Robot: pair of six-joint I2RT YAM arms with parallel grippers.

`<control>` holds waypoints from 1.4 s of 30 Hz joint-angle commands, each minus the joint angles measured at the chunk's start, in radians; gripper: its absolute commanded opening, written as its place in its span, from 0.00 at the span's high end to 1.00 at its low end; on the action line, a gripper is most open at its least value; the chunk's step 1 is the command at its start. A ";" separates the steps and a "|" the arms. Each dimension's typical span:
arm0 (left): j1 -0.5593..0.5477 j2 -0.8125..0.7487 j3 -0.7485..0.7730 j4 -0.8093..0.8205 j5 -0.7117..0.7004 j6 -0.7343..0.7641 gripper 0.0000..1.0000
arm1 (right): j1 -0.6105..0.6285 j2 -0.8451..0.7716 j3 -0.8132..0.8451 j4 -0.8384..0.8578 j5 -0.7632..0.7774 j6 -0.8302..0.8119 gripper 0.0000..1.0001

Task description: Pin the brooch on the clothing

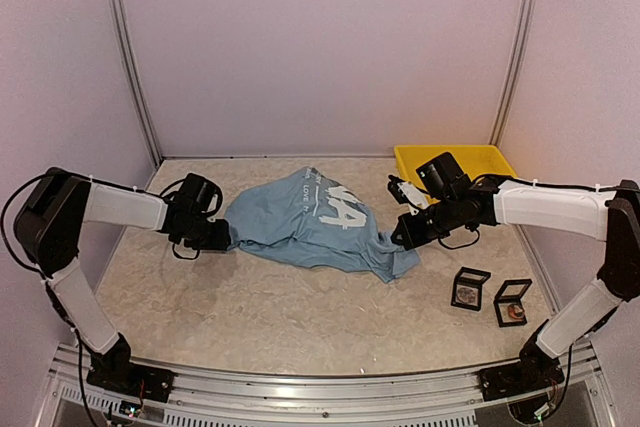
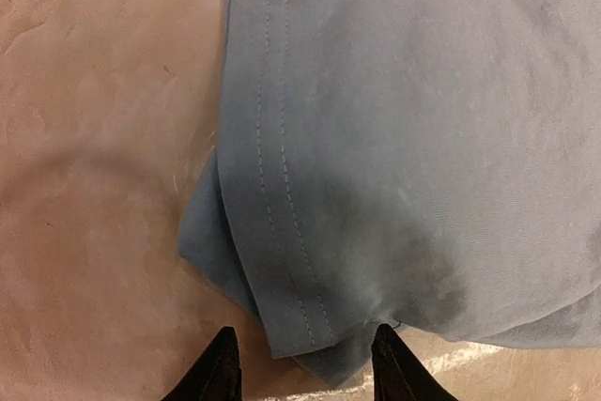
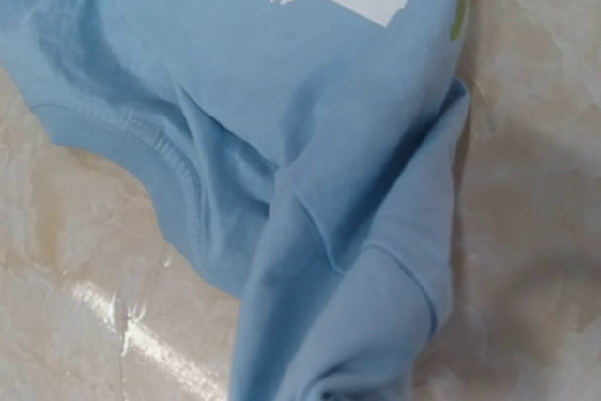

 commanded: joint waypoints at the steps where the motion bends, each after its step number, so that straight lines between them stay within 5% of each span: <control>1: 0.010 0.054 0.016 -0.001 0.004 -0.003 0.56 | 0.008 -0.002 -0.002 -0.004 -0.007 -0.005 1.00; 9: 0.007 0.065 0.022 0.016 -0.027 0.005 0.72 | 0.009 -0.003 -0.008 -0.001 -0.011 -0.002 1.00; 21: -0.013 0.048 0.049 0.020 -0.114 0.038 0.72 | 0.009 0.008 -0.005 -0.001 -0.019 0.002 1.00; 29: -0.017 0.055 0.050 0.023 -0.079 0.039 0.84 | 0.009 0.008 -0.004 -0.005 -0.022 0.005 1.00; 42: 0.007 0.107 0.072 0.009 -0.041 0.030 0.82 | 0.008 -0.003 -0.008 -0.011 -0.015 0.004 1.00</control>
